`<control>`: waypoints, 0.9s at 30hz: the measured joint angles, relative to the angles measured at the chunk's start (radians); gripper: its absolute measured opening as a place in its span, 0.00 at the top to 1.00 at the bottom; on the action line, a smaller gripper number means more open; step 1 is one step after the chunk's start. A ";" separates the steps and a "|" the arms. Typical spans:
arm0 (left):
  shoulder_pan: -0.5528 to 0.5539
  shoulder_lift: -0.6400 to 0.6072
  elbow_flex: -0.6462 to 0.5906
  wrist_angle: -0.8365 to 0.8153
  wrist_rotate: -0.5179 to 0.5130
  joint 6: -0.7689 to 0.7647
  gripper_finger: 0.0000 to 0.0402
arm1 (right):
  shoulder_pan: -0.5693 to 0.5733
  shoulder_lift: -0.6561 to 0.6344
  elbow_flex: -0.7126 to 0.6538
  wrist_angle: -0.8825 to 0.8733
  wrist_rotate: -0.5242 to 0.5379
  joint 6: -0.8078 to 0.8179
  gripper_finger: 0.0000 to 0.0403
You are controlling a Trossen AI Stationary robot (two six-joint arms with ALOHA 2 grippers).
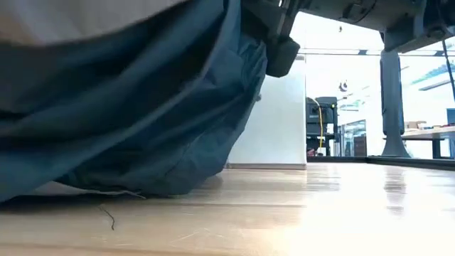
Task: Sort clothes
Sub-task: Put the brown jacket into the laundry bin
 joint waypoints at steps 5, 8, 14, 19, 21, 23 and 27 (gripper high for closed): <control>-0.017 -0.004 0.000 -0.050 -0.011 0.000 0.98 | 0.018 0.000 0.005 -0.037 0.123 -0.062 0.51; -0.025 -0.035 -0.002 -0.118 -0.038 0.007 0.98 | 0.031 -0.001 0.005 -0.095 0.183 -0.055 0.51; -0.026 -0.106 -0.003 -0.135 0.110 0.007 0.98 | 0.042 -0.003 0.005 -0.091 0.259 -0.060 0.51; -0.026 -0.095 -0.002 -0.145 0.146 0.006 0.89 | 0.034 -0.003 0.004 -0.031 0.248 -0.101 0.51; -0.026 -0.088 -0.002 -0.134 0.146 0.005 0.83 | 0.034 -0.003 0.005 -0.023 0.231 -0.103 0.51; -0.027 -0.088 -0.002 -0.127 0.144 0.004 0.76 | 0.033 -0.002 0.013 -0.026 0.210 -0.104 0.51; -0.028 -0.088 -0.002 -0.113 0.145 -0.002 0.62 | 0.034 -0.002 0.027 -0.010 0.196 -0.118 0.51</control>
